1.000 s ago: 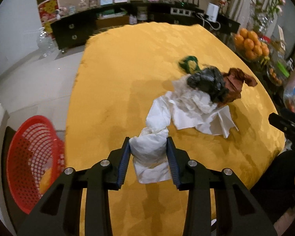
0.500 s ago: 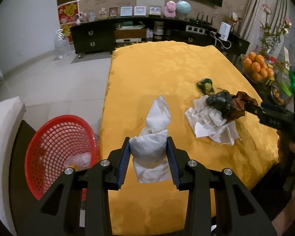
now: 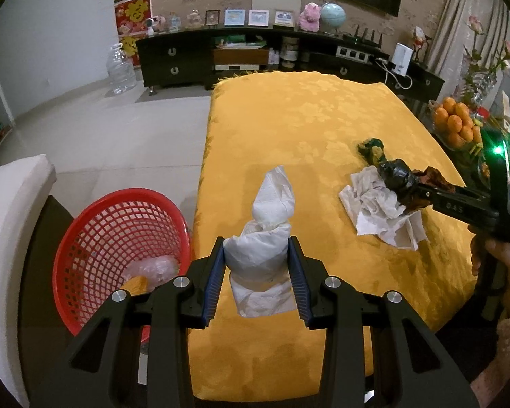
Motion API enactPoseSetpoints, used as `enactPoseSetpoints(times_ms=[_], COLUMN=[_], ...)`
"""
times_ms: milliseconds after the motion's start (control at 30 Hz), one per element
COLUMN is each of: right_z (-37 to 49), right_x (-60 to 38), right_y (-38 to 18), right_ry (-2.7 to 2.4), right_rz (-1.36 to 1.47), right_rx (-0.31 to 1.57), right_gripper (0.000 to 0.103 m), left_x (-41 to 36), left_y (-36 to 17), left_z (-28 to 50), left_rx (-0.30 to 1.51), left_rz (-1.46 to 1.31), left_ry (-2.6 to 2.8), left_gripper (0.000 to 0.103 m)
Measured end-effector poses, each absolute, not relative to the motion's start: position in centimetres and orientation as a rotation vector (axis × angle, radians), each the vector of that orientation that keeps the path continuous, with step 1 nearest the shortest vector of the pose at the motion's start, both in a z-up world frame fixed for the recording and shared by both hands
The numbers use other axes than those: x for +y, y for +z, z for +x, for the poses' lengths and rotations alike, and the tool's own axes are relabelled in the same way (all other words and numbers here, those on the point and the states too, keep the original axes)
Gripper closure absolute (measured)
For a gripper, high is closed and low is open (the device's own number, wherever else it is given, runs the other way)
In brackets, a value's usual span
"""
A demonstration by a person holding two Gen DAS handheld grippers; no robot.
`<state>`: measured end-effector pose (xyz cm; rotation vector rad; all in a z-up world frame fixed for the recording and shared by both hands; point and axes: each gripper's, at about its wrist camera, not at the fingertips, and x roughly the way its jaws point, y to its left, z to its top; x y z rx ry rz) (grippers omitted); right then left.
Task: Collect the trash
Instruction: 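Grasp the white tissue with the left tool and lift it, then grasp the brown cloth with the right tool while the left tool holds the tissue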
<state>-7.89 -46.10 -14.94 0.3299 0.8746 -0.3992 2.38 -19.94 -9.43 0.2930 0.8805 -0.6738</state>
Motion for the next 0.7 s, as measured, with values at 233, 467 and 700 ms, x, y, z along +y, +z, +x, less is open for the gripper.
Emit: enactPoseSetpoints(times_ms=[233, 467, 700], right_z=[-10.0, -12.7, -14.7], right_x=[-45.6, -45.1, -44.6], right_y=[-13.5, -11.3, -9.9], right_ry=[-0.404, -0.441, -0.462], right_rz=[0.357, 0.348, 0.343], right_rx=[0.846, 0.801, 0.772], right_gripper=[0.052, 0.052, 0.058], left_x=[-20.1, -19.8, -19.5], left_y=[-9.2, -8.6, -7.5], left_z=[2.1, 2.1, 1.8], left_rx=[0.874, 0.859, 0.831], left_rz=[0.289, 0.278, 0.263], left_ry=[-0.679, -0.676, -0.676], left_gripper=[0.068, 0.068, 0.068])
